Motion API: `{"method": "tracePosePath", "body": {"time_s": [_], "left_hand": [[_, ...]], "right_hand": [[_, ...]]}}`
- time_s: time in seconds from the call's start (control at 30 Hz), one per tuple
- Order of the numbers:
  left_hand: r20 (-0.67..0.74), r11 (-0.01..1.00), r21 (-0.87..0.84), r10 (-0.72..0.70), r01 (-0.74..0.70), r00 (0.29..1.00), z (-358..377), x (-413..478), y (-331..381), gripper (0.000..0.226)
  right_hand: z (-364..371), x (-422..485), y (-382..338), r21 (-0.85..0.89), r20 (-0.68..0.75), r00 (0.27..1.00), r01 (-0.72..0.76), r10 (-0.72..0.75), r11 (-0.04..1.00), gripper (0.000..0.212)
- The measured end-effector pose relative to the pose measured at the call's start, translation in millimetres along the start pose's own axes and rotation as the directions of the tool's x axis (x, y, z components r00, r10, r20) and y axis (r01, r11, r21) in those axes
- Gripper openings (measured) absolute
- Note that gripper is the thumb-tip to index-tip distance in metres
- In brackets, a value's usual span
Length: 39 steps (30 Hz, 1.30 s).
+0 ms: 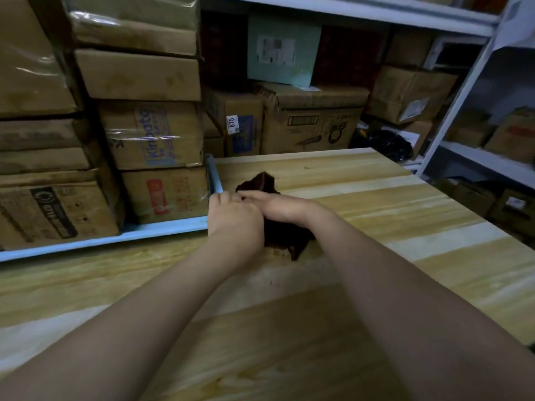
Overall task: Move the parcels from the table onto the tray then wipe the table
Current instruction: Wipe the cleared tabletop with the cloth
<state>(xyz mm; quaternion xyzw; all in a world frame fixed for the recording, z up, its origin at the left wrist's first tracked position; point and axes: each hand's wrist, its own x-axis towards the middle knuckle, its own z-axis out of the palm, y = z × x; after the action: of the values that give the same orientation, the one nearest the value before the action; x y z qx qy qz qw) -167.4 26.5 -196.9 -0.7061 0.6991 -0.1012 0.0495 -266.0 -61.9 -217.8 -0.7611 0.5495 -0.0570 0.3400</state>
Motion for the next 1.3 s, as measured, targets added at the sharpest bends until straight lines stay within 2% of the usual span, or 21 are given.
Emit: {"method": "tracePosePath", "body": {"time_s": [0.03, 0.1, 0.2, 0.27, 0.33, 0.47, 0.57, 0.63, 0.7, 0.73, 0.8, 0.83, 0.87, 0.9, 0.97, 1.0, 1.07, 1.13, 1.2, 1.3], "left_hand": [[0.017, 1.000, 0.001, -0.026, 0.026, 1.000, 2.9, 5.4, 2.1, 0.054], [0.005, 0.998, -0.035, -0.059, 0.060, 0.998, 5.4, 12.8, 2.4, 0.050], [-0.010, 0.999, -0.043, -0.031, 0.030, 0.999, 2.1, 23.2, 1.3, 0.046], [0.001, 1.000, -0.024, -0.016, 0.016, 1.000, -0.1, 28.8, 0.0, 0.047], [-0.004, 0.999, -0.026, -0.027, 0.027, 1.000, 0.9, 34.1, -1.0, 0.047], [-0.041, 0.998, -0.029, -0.057, 0.056, 0.998, 4.5, 42.6, -1.9, 0.052], [-0.035, 0.998, -0.019, -0.058, 0.057, 0.998, 3.1, 45.9, 1.3, 0.058], [0.016, 0.999, -0.008, -0.032, 0.032, 0.999, 4.5, 48.6, 8.4, 0.059], [0.079, 0.999, 0.029, 0.020, -0.022, 0.997, 5.9, 50.7, 17.6, 0.054], [0.102, 0.998, 0.044, 0.046, -0.050, 0.994, 7.8, 51.1, 20.0, 0.053], [0.106, 0.996, 0.009, 0.092, -0.093, 0.990, 5.3, 57.4, 27.5, 0.055], [0.104, 0.993, -0.034, 0.113, -0.110, 0.988, 3.7, 62.1, 35.7, 0.057], [0.105, 0.991, -0.072, 0.121, -0.114, 0.987, 1.6, 65.9, 39.8, 0.059], [0.109, 0.987, -0.110, 0.131, -0.119, 0.985, -0.1, 70.9, 48.3, 0.061], [0.147, 0.978, -0.190, 0.119, -0.090, 0.982, -3.2, 82.7, 70.4, 0.069], [0.188, 0.969, -0.241, 0.091, -0.044, 0.978, -3.9, 89.8, 82.6, 0.077], [0.296, 0.941, -0.329, 0.018, 0.084, 0.955, -4.7, 105.0, 101.1, 0.096], [0.373, 0.911, -0.366, -0.045, 0.192, 0.927, -3.2, 118.9, 111.4, 0.106], [0.402, 0.900, -0.364, -0.080, 0.239, 0.912, 2.9, 133.5, 115.1, 0.108], [0.391, 0.944, -0.290, -0.031, 0.156, 0.920, 18.0, 148.8, 122.0, 0.091]], "right_hand": [[-0.8, -1.8, 6.9, -0.065, 0.035, 0.999, 0.008, -0.006, 0.998, 0.054], [2.7, -0.8, 15.7, -0.226, -0.021, 1.000, 0.014, -0.019, 0.974, 0.059], [6.1, 20.6, 17.6, -0.178, -0.235, 0.972, -0.021, -0.021, 0.984, 0.055], [5.1, 43.0, 15.1, -0.142, -0.328, 0.945, -0.069, 0.019, 0.987, 0.052], [0.3, 63.7, 8.5, -0.172, -0.306, 0.952, -0.075, 0.019, 0.982, 0.052], [-5.8, 92.7, -8.1, -0.219, -0.093, 0.985, 0.125, -0.148, 0.968, 0.056], [-9.8, 101.4, -5.3, -0.183, -0.122, 0.982, 0.122, -0.145, 0.976, 0.053], [-20.5, 104.1, 10.8, -0.166, -0.263, 0.963, 0.005, -0.049, 0.986, 0.050], [-40.9, 100.9, 39.6, -0.167, -0.403, 0.903, -0.235, 0.151, 0.958, 0.046], [-51.4, 94.4, 54.8, -0.159, -0.452, 0.852, -0.370, 0.265, 0.915, 0.043], [-77.8, 73.6, 85.7, -0.087, -0.509, 0.704, -0.614, 0.495, 0.784, 0.042], [-89.6, 60.5, 102.0, -0.038, -0.518, 0.630, -0.693, 0.579, 0.720, 0.047], [-95.4, 52.7, 109.0, -0.015, -0.509, 0.607, -0.715, 0.610, 0.699, 0.054], [-98.9, 45.1, 114.7, -0.012, -0.488, 0.637, -0.689, 0.597, 0.725, 0.064], [-93.9, 30.5, 113.6, -0.032, -0.374, 0.812, -0.494, 0.448, 0.869, 0.079], [-88.4, 22.8, 110.8, -0.048, -0.302, 0.888, -0.378, 0.347, 0.924, 0.079], [-79.0, 15.1, 104.7, -0.102, -0.186, 0.967, -0.193, 0.172, 0.976, 0.065], [-74.6, 20.7, 103.0, -0.155, -0.190, 0.979, -0.100, 0.069, 0.983, 0.054], [-76.6, 38.5, 105.0, -0.164, -0.288, 0.956, -0.110, 0.059, 0.980, 0.048], [-83.9, 71.1, 105.8, -0.166, -0.380, 0.916, -0.200, 0.124, 0.966, 0.046]]}}
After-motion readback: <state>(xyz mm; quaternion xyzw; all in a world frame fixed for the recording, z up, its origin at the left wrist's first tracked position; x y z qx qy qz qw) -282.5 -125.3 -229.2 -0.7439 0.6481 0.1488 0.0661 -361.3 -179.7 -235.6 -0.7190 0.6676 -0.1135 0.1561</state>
